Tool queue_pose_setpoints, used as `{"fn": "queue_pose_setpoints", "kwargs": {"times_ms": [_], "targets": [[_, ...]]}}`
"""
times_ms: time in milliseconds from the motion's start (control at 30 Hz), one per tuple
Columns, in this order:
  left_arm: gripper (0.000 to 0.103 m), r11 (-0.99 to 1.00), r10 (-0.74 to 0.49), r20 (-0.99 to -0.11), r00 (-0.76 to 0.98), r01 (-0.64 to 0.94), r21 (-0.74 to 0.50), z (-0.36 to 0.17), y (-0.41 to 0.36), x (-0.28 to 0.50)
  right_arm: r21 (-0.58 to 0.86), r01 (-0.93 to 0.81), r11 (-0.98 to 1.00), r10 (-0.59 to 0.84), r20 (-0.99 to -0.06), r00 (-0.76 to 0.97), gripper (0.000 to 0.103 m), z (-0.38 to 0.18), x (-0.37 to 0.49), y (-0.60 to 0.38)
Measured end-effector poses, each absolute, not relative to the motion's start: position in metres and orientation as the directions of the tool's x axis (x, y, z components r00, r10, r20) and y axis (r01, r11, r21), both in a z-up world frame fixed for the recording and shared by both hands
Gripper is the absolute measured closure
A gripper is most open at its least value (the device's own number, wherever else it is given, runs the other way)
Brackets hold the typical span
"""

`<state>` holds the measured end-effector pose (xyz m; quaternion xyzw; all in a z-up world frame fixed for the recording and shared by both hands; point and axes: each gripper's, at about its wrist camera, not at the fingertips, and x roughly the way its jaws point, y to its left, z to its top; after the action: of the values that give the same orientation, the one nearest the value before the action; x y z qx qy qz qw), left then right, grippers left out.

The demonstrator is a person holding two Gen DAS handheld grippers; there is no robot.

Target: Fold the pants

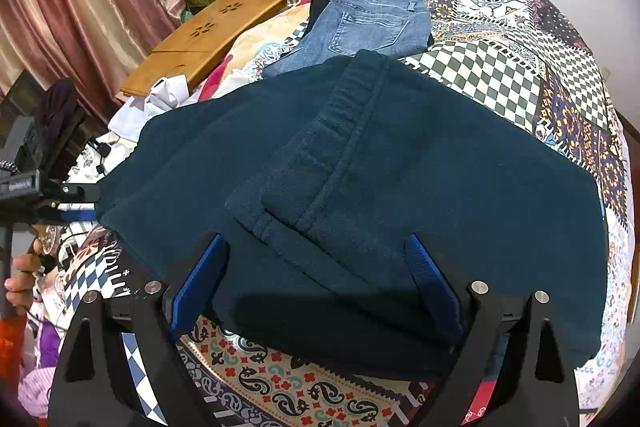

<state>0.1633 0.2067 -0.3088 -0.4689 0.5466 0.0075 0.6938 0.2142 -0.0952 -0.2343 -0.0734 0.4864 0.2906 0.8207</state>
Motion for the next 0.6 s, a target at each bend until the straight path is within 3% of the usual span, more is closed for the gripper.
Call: {"fn": "queue_pose_setpoints", "kwargs": {"times_ms": [267,467,533,600], "targets": [[0.001,0.551,-0.535,-0.747,0.395,-0.507,-0.663,-0.336,0.205,0.189,0.165,-0.548,0.82,0.407,-0.841,0.357,0.009,-0.236,0.215,-0.091],[0.003,0.629,-0.469,-0.807,0.359,-0.507,-0.59,-0.342,0.196,0.221,0.181,-0.556,0.811,0.424,-0.837,0.347,0.009,-0.237,0.216,-0.093],[0.021,0.669,-0.4,-0.843,0.361,-0.514,-0.537,-0.336,0.194,0.225,0.183,-0.556,0.811,0.426,-0.836,0.346,0.009,-0.237,0.216,-0.093],[0.049,0.691,-0.361,-0.851,0.381,-0.503,-0.518,-0.33,0.193,0.227,0.187,-0.556,0.81,0.43,-0.834,0.345,0.009,-0.237,0.216,-0.094]]}}
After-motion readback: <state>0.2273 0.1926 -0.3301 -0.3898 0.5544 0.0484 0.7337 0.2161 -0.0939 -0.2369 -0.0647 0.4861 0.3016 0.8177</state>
